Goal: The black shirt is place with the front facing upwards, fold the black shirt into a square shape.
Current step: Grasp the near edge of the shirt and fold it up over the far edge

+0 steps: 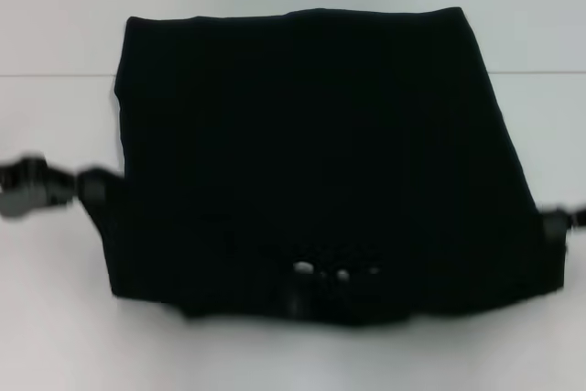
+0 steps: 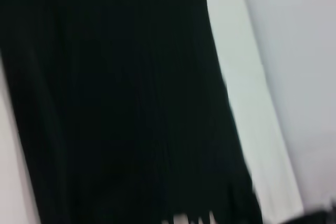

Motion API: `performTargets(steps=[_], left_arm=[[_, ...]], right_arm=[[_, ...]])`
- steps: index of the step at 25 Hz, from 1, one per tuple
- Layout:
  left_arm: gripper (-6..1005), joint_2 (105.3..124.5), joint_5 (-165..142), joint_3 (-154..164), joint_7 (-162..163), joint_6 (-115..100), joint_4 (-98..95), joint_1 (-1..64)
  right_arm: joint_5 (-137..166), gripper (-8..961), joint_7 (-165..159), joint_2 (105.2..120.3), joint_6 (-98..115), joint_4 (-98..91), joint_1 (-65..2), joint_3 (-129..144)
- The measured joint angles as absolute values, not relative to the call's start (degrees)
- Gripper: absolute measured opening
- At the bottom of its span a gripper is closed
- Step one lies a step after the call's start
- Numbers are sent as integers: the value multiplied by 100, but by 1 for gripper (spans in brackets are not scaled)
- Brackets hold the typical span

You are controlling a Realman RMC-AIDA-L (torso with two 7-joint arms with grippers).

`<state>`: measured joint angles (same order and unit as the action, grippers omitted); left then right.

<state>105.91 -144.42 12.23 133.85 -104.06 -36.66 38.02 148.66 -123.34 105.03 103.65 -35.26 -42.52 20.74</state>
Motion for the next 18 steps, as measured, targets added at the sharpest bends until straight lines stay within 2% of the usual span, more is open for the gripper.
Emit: performTargets(steps=[4,7,10,11,12,13,14,18], left_arm=[[17,10607,-13950,960,13409,-9699,-3639,3785],[16,10715,-13538,968,13329,-9234,-3594,3758],[16,10883,-13216,986,13096,-8845,-3544,3767],[16,10883,-13216,986,13096,-8845,-3544,3767],[16,11019,-13127,990,12940,-8513,-3524,3817],[16,11019,-13127,990,12940,-8513,-3524,3817],[16,11120,-13074,994,12817,-8245,-3524,3844],[17,11271,-12886,1000,12489,-7841,-3503,3882]], right_arm=[[14207,38,-12528,10466,9641,-3417,-4090,1723],[13618,38,-12469,10488,9117,-3204,-3967,1660],[13199,39,-12305,10616,8648,-3106,-3914,1655],[13102,39,-12227,10668,8502,-3102,-3906,1649],[13019,40,-12140,10722,8349,-3100,-3902,1649],[12953,40,-12061,10774,8211,-3097,-3898,1655],[12899,40,-11994,10810,8076,-3090,-3900,1662],[12762,41,-11690,10944,7533,-3008,-3948,1677]])
